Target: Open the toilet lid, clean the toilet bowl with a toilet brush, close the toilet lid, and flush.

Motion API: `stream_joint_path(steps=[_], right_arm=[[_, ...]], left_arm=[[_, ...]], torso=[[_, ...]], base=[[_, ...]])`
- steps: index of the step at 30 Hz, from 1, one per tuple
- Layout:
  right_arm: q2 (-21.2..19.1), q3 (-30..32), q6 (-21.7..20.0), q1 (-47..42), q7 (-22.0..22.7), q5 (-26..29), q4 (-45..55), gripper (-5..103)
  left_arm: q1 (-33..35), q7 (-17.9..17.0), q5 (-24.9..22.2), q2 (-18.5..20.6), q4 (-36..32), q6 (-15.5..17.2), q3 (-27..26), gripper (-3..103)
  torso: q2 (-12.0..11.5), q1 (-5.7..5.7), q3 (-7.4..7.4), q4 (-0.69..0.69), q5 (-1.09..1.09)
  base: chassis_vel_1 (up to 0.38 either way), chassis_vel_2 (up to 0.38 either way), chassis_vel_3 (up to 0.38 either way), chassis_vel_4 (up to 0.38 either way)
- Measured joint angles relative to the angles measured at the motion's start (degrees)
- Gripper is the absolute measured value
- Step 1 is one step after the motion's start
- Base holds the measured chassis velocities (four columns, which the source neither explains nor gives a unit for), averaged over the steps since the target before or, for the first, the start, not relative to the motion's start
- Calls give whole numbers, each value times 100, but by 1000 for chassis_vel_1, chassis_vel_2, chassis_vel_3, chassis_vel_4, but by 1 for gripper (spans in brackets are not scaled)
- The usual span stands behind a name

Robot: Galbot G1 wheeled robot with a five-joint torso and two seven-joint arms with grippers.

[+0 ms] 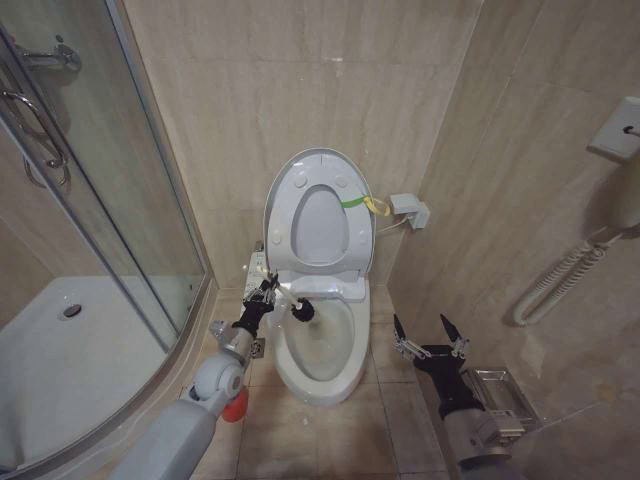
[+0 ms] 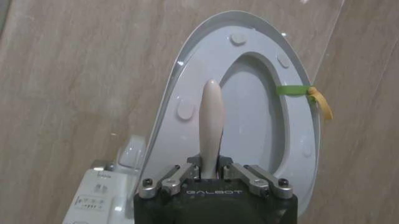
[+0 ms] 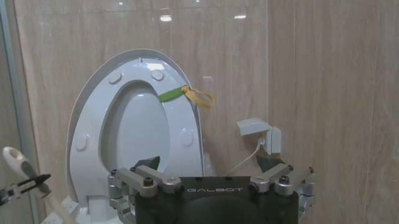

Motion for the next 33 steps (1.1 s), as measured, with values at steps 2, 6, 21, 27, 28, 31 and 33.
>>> stream_joint_path(steps=[2,6,21,27,28,31,33], right_arm=[[0,0,0,0,0,0,0,100],[0,0,0,0,0,0,0,100],[0,0,0,0,0,0,0,100],[0,0,0,0,0,0,0,100],[0,0,0,0,0,0,0,100],[0,0,0,0,0,0,0,100],[0,0,0,0,0,0,0,100]], left_arm=[[140,-83,-25,77,-238,74,-30,17],[533,-217,150,231,-843,159,-141,17],[1687,-123,1279,747,-1840,253,-564,17],[1691,35,1478,784,-1924,129,-638,17],[1632,95,1504,788,-1883,62,-645,17],[1527,176,1543,783,-1740,-40,-644,17],[1341,263,1594,719,-1433,-176,-589,17]], torso=[[0,0,0,0,-1],[0,0,0,-1,-1],[0,-1,0,-1,-1],[0,-1,0,-1,-1],[1,-1,0,-1,-1],[0,-1,0,-1,-1],[0,0,0,-1,-1]], base=[[0,0,0,0],[0,0,0,0],[0,0,0,0],[0,0,0,0],[0,0,0,0],[0,0,0,0],[0,0,0,0]])
